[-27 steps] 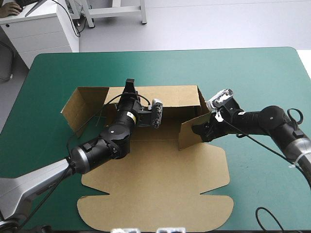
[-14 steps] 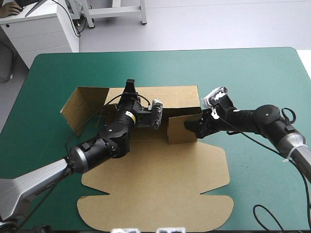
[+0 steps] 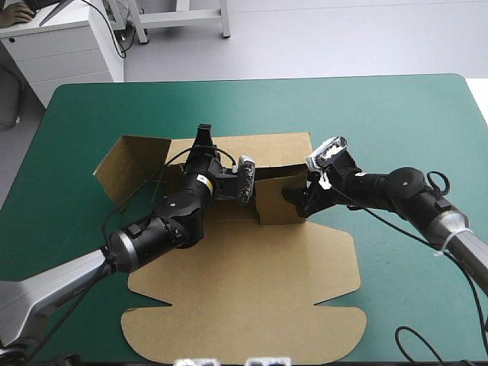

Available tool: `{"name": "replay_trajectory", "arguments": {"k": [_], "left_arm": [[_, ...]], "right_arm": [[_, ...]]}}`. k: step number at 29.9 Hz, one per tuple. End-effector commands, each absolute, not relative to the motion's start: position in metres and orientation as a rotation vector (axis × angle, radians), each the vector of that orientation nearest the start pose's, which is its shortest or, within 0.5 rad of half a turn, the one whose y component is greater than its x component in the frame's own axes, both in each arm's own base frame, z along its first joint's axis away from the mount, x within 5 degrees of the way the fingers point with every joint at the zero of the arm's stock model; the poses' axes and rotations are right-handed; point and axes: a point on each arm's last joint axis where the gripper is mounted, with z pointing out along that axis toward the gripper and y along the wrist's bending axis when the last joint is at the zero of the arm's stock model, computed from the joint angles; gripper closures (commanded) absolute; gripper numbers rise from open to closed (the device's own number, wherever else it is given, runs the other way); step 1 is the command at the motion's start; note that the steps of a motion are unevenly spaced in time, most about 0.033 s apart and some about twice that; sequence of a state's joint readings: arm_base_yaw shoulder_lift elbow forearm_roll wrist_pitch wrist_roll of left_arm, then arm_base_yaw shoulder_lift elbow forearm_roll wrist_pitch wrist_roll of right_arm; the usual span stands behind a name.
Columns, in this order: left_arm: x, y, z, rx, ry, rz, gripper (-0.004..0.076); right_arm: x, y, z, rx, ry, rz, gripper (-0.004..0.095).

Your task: Fold the box

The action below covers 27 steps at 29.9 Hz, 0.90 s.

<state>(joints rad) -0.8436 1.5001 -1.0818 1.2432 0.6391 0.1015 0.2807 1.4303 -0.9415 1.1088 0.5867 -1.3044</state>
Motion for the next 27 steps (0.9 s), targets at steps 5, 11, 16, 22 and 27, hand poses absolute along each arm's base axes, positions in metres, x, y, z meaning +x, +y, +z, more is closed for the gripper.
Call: {"name": "replay_trajectory", "arguments": {"k": [5,11,16,22,27], "left_arm": [[0.250,-0.212,0.314,1.638,1.371,0.811,0.0722],[0.250,-0.212,0.314,1.639,1.369,0.812,0.0722],[0.250,-0.212,0.314,1.638,1.371,0.814,0.0722],[0.250,-0.212,0.314,1.638,1.376,0.820,0.0722],[0.250,-0.212,0.314,1.638,1.376,0.820,0.0722]], "right_arm": [[0.275,0.129,0.299,-0.796,1.970,0.587,0.0312],[0.270,0.141,0.300,-0.830,1.952,0.624,0.0379],[0.266,0.150,0.302,-0.844,1.925,0.640,0.0436],[0.266,0.151,0.302,-0.844,1.922,0.640,0.0591],[0.263,0.153,0.302,-0.872,1.920,0.669,0.0756]]}}
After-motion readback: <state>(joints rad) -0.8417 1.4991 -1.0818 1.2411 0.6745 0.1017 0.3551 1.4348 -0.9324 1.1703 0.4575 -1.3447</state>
